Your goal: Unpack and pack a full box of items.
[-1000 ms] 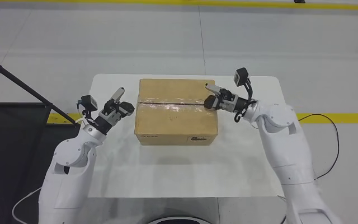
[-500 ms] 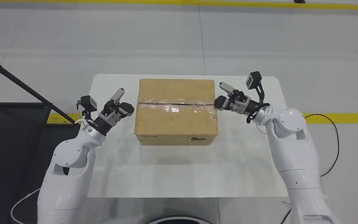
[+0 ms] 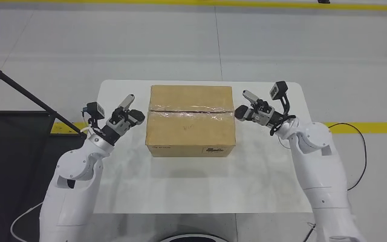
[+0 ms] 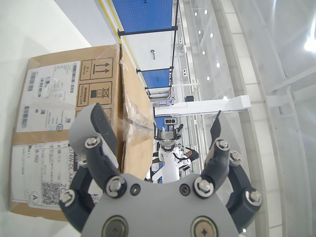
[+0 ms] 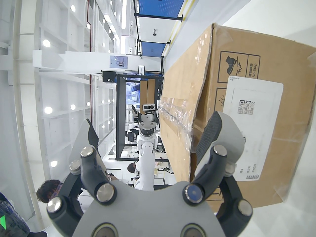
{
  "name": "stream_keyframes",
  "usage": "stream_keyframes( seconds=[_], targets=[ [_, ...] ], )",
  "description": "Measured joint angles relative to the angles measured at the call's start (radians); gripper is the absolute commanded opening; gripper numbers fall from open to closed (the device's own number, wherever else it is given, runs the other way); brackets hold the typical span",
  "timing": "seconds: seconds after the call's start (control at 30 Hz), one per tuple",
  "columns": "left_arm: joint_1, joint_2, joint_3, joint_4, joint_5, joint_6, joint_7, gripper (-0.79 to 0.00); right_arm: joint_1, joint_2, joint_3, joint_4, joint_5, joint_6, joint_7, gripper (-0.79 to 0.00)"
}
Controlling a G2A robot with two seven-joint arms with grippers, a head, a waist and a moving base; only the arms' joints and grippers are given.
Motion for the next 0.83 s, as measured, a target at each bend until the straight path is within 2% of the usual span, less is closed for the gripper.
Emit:
stream_keyframes(
  seconds=[0.2, 0.37, 0.63, 0.83],
  targets=[
    [-0.005, 0.001, -0.008, -0.003, -0.021, -0.022, 0.035, 0.0, 0.001, 0.005, 0.001, 0.011, -0.005, -0.024, -0.01, 0.0],
    [0.002, 0.001, -0.045, -0.006, -0.065, -0.043, 0.091, 0.0, -0.037, 0.021, 0.074, 0.019, -0.022, -0.092, -0.088, 0.0],
    [0.017, 0.007, -0.098, -0.005, -0.076, -0.041, 0.118, 0.0, -0.142, 0.043, 0.194, 0.028, -0.117, -0.291, -0.316, 0.0],
    [0.018, 0.008, -0.097, -0.006, -0.069, -0.039, 0.116, 0.0, -0.142, 0.043, 0.195, 0.03, -0.115, -0.291, -0.317, 0.0]
  ],
)
